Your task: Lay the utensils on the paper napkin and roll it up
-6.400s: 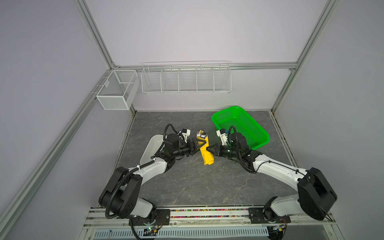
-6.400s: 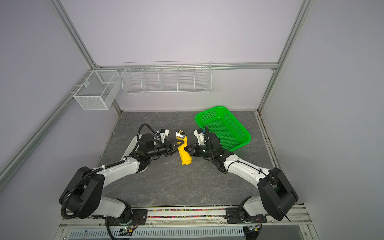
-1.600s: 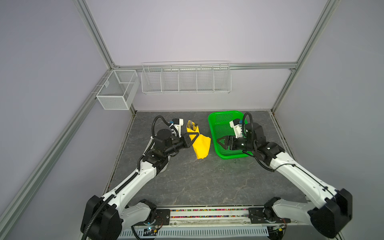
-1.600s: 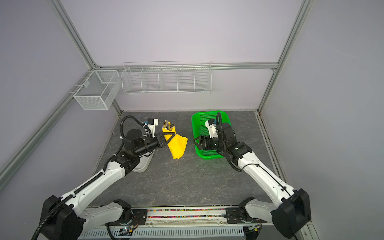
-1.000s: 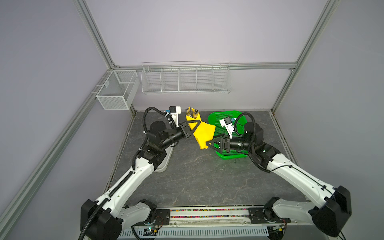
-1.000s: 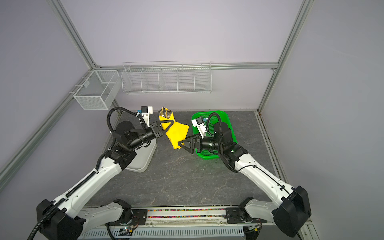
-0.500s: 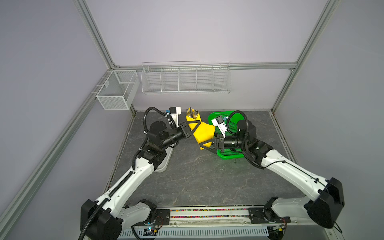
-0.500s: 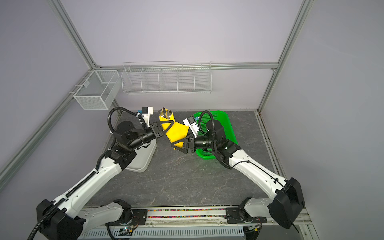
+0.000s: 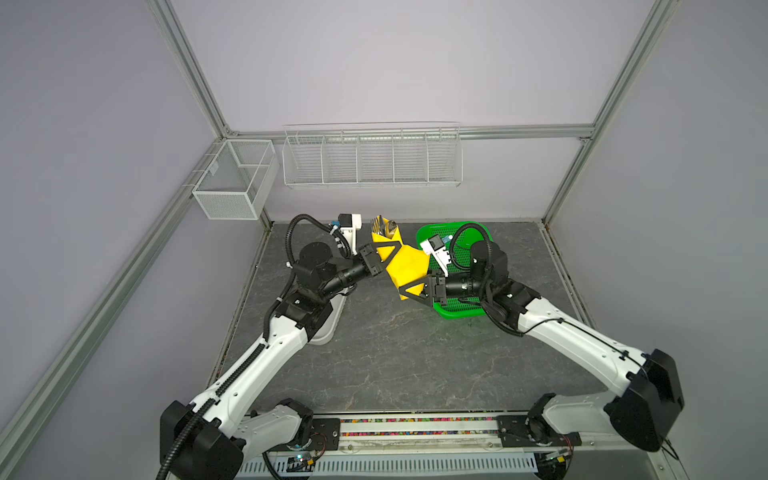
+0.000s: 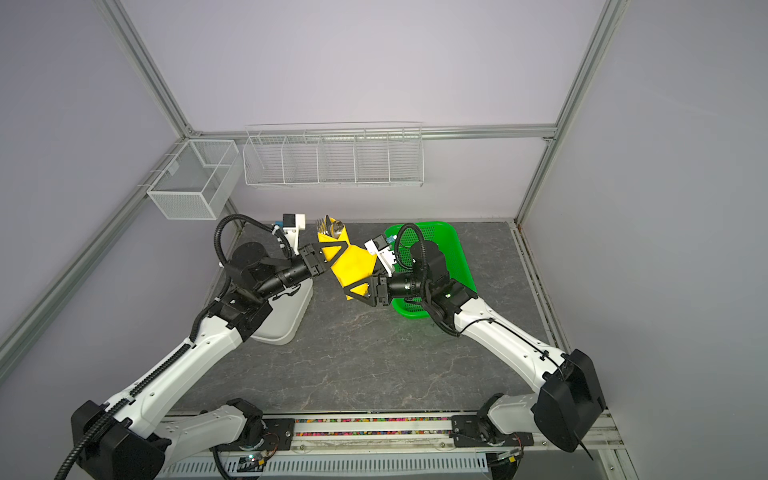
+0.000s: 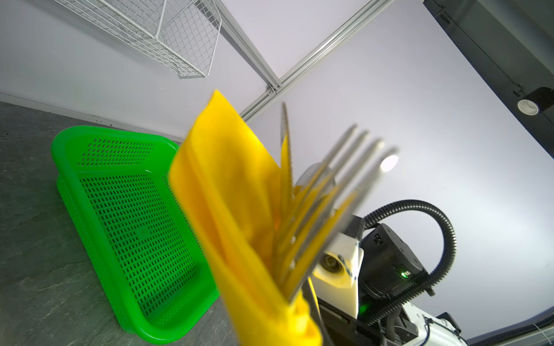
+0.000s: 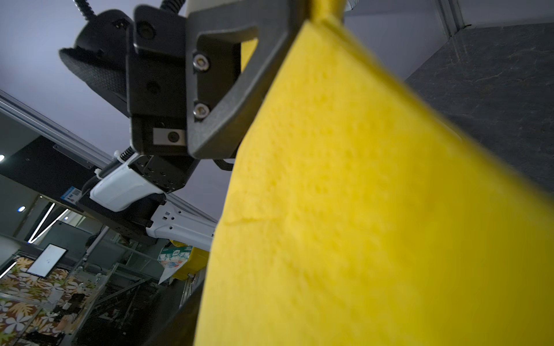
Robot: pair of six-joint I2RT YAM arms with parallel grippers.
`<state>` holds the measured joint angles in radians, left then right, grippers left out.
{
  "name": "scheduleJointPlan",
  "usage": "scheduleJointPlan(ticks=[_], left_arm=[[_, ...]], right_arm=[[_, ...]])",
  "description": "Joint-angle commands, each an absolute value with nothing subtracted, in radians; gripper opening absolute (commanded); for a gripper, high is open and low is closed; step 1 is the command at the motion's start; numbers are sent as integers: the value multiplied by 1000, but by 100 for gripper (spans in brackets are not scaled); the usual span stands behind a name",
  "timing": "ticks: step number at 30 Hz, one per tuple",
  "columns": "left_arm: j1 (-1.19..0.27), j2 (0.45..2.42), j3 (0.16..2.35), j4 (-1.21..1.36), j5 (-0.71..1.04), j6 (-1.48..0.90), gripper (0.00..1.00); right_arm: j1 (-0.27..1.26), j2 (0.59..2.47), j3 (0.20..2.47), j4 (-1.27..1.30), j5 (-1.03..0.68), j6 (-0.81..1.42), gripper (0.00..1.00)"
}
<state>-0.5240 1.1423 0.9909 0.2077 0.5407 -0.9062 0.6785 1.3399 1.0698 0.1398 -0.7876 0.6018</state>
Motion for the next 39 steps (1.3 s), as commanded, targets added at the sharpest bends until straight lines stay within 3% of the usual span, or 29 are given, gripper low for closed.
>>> scheduleJointPlan(ticks=[1, 12, 14, 15, 21, 22, 27, 29, 33, 37, 39], left_arm=[[-525, 1116, 1043, 240, 563, -930, 0], [-522, 1130, 1034, 300, 581, -977, 0], [-522, 1134, 1035, 301, 584, -979, 0], [-522, 1137, 1035, 304, 586, -981, 0], [-503, 1146, 1023, 344, 604, -1012, 0], [-503, 1147, 1022, 344, 604, -1012, 0], [-503, 1156, 1019, 354, 607, -1018, 0], [-502, 1157, 1017, 354, 609, -1017, 0], [-503, 1155, 1013, 354, 607, -1014, 0], [-502, 1152, 1011, 355, 605, -1012, 0], [-503, 1151, 1012, 352, 603, -1010, 0]], right_arm=[[668, 1303, 1047, 200, -844, 613, 50], [650, 1289, 1001, 267, -875, 649, 30], [645, 1289, 993, 293, -887, 661, 11], [643, 1287, 989, 301, -887, 666, 6], [626, 1277, 976, 310, -896, 673, 9], [627, 1277, 978, 308, -900, 674, 13], [629, 1271, 986, 302, -891, 680, 51], [628, 1266, 988, 300, -886, 680, 59], [628, 1258, 989, 275, -863, 665, 60], [628, 1267, 985, 275, -864, 665, 45], [627, 1270, 985, 277, -866, 667, 45]])
